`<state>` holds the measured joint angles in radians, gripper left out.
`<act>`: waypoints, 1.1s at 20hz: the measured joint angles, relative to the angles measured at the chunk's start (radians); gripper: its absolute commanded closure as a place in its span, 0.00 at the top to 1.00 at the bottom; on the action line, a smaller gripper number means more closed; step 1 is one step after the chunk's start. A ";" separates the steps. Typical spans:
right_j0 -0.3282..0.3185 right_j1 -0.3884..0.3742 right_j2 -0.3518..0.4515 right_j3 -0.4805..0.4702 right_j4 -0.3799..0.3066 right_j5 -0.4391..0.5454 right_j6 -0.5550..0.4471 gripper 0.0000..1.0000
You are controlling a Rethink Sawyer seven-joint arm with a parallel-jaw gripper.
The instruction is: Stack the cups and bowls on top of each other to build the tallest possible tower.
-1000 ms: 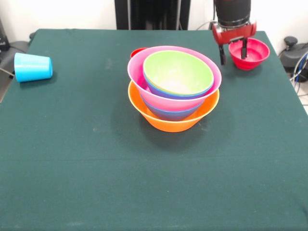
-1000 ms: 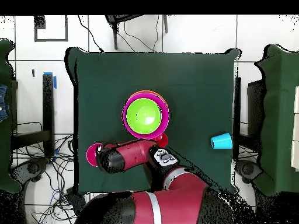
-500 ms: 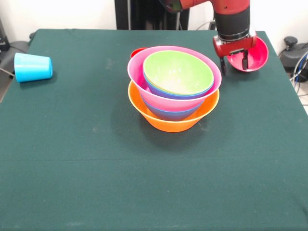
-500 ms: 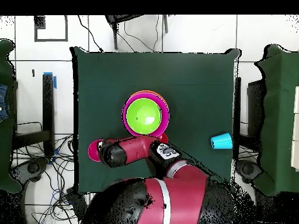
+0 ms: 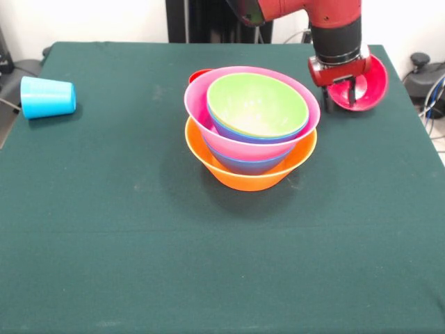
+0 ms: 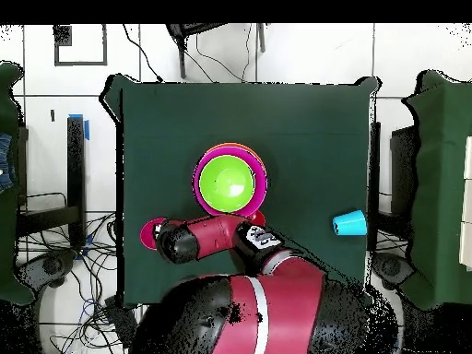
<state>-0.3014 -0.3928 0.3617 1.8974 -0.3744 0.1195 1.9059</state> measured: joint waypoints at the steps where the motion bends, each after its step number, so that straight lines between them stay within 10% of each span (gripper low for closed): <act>1: 0.000 0.000 0.000 0.000 0.000 0.000 0.000 0.00; 22: 0.020 -0.025 0.013 -0.008 0.000 0.000 0.000 0.00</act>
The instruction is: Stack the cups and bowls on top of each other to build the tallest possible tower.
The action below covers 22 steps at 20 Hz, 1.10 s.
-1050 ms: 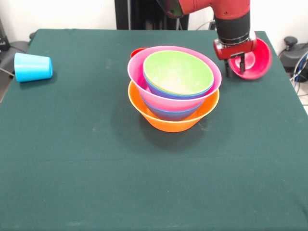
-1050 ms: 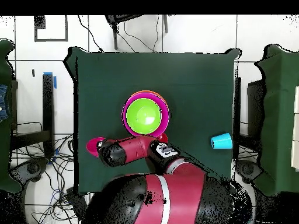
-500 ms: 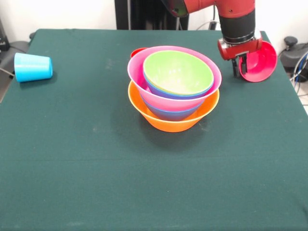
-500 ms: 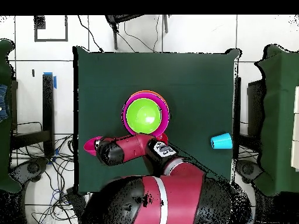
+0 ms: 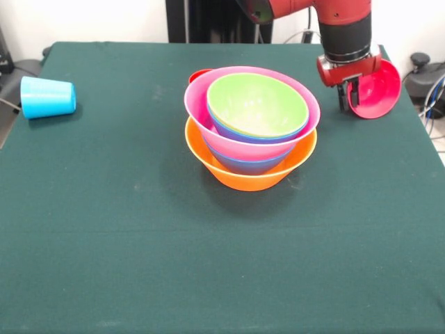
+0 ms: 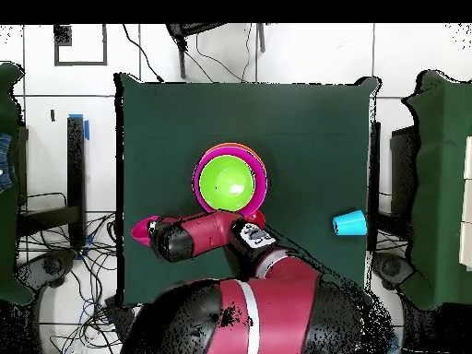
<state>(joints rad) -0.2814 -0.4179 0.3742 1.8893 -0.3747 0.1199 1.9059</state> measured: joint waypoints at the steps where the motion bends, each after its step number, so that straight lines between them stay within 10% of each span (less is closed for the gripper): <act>1: 0.005 -0.003 -0.002 0.000 0.000 0.000 0.000 0.00; 22: 0.457 -0.320 -0.330 0.180 0.105 0.001 0.092 0.00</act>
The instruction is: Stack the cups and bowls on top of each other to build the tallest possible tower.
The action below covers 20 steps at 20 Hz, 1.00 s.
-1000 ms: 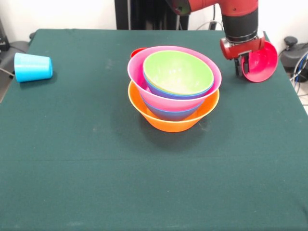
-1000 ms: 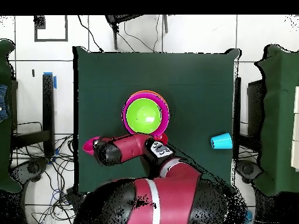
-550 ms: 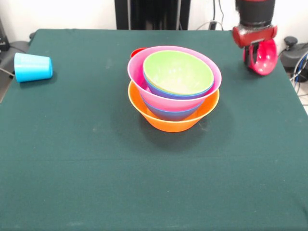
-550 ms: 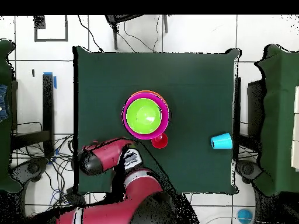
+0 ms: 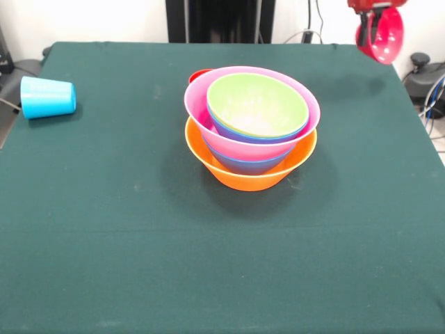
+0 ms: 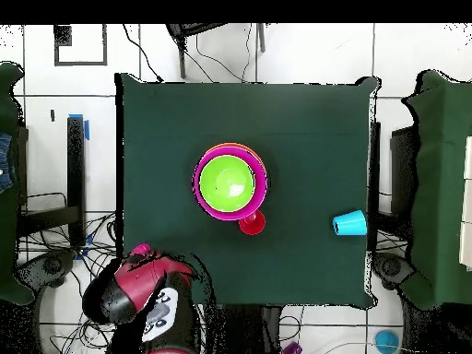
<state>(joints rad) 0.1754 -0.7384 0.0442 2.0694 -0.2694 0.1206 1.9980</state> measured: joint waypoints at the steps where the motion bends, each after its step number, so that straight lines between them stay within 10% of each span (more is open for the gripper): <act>1: 0.007 -0.002 -0.011 0.005 0.000 0.000 0.003 0.00; 14: 0.007 -0.027 -0.115 0.075 -0.011 -0.034 0.019 0.00; 17: -0.093 -0.087 -0.071 0.116 -0.014 -0.028 0.019 0.00; 20: -0.331 -0.186 0.108 0.199 -0.010 -0.014 0.019 0.00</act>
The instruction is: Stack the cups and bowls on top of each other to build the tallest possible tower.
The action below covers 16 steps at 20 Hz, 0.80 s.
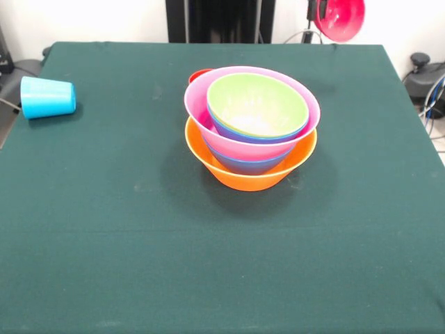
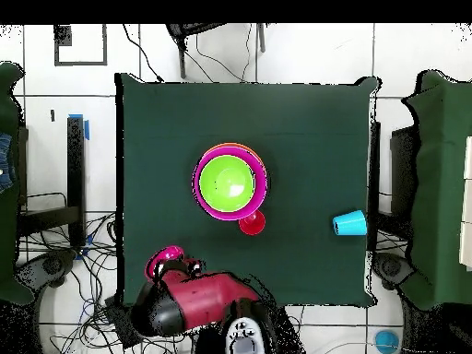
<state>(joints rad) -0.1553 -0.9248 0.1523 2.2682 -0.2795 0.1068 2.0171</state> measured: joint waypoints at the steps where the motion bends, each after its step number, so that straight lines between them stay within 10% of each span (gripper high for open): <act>1: -0.065 -0.017 0.056 0.019 0.003 -0.001 0.000 0.00; 10: -0.685 0.065 0.714 0.126 0.012 0.000 0.000 0.00; 16: -0.849 0.303 0.931 0.125 -0.051 0.016 0.000 0.00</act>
<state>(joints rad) -1.0039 -0.6218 1.0830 2.3932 -0.3301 0.1229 2.0171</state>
